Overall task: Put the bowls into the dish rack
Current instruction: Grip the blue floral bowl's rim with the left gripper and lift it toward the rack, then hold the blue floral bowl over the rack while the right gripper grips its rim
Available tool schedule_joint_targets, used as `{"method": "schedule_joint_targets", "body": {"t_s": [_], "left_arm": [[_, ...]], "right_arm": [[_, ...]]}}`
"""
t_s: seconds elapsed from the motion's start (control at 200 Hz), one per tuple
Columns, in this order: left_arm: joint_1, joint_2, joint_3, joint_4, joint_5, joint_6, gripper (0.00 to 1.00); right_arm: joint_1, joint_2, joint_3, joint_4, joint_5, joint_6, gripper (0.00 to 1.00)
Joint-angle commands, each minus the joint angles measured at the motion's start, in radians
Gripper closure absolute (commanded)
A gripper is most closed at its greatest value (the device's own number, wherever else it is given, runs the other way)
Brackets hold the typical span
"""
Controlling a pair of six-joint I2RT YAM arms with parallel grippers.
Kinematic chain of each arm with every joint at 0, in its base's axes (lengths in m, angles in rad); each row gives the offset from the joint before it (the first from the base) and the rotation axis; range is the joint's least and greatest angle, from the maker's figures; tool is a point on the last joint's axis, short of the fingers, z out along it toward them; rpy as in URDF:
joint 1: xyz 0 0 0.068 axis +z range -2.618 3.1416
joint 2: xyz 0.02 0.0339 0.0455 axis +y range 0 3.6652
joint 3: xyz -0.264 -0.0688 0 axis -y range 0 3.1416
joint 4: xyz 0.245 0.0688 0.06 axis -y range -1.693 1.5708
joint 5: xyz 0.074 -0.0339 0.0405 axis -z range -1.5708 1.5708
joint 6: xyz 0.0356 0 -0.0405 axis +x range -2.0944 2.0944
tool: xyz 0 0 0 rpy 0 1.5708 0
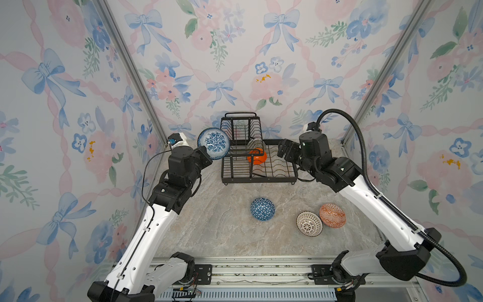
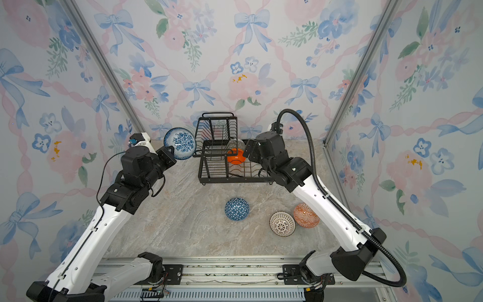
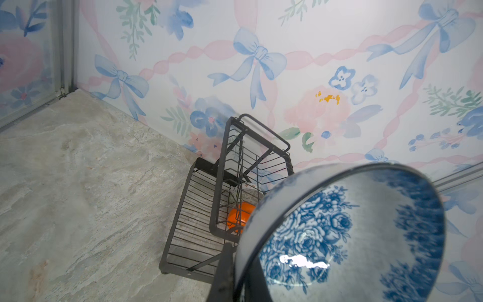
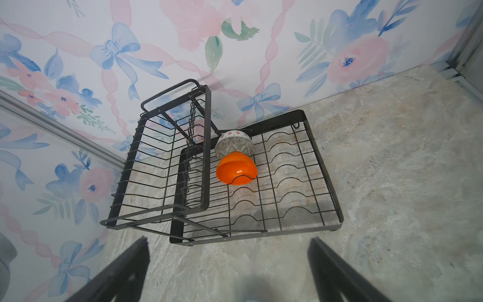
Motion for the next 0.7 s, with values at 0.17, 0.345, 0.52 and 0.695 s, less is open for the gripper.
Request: {"method": "schedule_joint_targets", "body": {"t_s": [0.17, 0.345, 0.52, 0.695], "left_arm": [[-0.039, 0.064, -0.014, 0.384, -0.028, 0.025, 1.00], [-0.112, 0.161, 0.011, 0.503, -0.123, 0.096, 1.00], [-0.169, 0.258, 0.037, 0.586, -0.191, 0.117, 1.00], [-0.191, 0.346, 0.076, 0.625, -0.214, 0.114, 1.00]], "right_arm": [[-0.010, 0.091, 0.181, 0.083, -0.103, 0.179, 0.03], [-0.006, 0.197, 0.363, 0.083, -0.150, 0.320, 0.03], [0.007, 0.295, 0.521, 0.081, -0.174, 0.467, 0.03], [0.017, 0.326, 0.532, 0.147, -0.200, 0.641, 0.03]]}}
